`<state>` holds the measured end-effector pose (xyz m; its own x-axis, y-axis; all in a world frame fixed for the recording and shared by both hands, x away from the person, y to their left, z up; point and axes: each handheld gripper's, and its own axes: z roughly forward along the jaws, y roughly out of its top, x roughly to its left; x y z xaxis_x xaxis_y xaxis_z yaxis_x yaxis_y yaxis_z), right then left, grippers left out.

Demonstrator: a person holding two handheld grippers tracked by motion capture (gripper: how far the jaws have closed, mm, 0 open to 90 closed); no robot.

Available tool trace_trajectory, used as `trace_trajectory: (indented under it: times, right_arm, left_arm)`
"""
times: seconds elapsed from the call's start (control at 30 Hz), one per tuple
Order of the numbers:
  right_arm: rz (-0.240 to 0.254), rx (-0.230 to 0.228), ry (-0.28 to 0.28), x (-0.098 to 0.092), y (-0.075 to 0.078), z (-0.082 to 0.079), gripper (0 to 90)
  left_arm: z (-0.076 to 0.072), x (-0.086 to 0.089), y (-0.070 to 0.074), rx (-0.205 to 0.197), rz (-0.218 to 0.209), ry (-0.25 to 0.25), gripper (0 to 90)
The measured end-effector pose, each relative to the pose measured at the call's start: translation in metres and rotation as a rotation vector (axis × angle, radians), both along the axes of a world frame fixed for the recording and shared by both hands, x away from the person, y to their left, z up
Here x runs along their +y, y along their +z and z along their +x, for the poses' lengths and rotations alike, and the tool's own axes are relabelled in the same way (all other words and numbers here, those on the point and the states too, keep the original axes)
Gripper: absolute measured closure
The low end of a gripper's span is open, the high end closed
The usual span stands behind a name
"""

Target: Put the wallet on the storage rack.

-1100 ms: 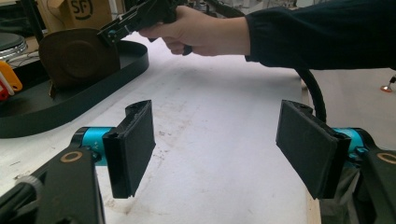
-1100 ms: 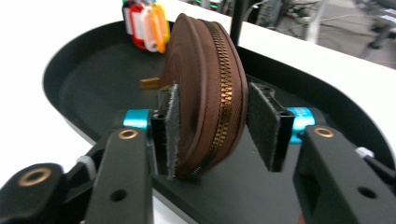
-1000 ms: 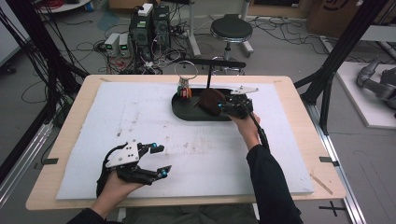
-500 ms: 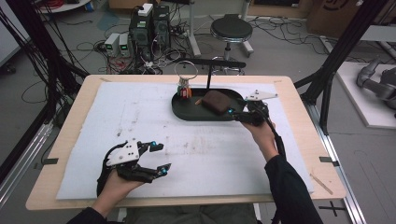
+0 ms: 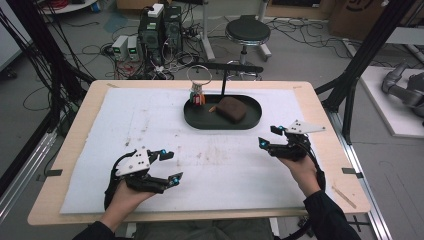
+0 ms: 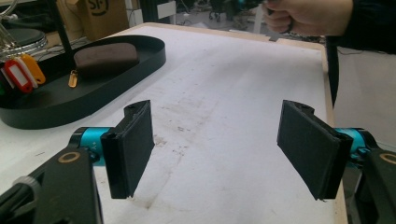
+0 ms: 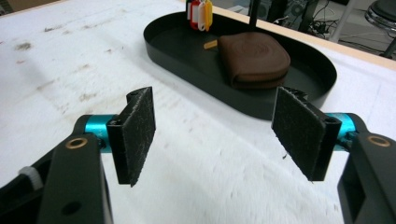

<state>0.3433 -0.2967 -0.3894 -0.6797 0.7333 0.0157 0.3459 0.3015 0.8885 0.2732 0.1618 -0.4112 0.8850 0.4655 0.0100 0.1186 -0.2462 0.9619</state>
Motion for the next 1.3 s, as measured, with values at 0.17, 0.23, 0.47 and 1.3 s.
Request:
trace_trajectory:
  times: [0.17,0.23,0.47,1.3]
  right_arm:
    - [0.023,0.006,-0.013,-0.016,-0.008,-0.012,27.8]
    - [0.025,0.005,-0.013,-0.020,-0.010,-0.013,27.1]
    - [0.018,0.011,-0.007,-0.019,-0.014,-0.011,26.2]
    - [0.023,0.013,-0.001,-0.014,-0.015,-0.007,24.7]
  left_arm:
    - [0.002,0.004,0.000,-0.015,0.005,0.043,25.2]
    - [0.002,0.006,-0.001,-0.020,0.014,0.060,25.1]
    - [0.002,0.011,-0.002,-0.021,0.022,0.104,24.7]
    - [0.001,0.019,-0.004,-0.028,0.034,0.163,24.7]
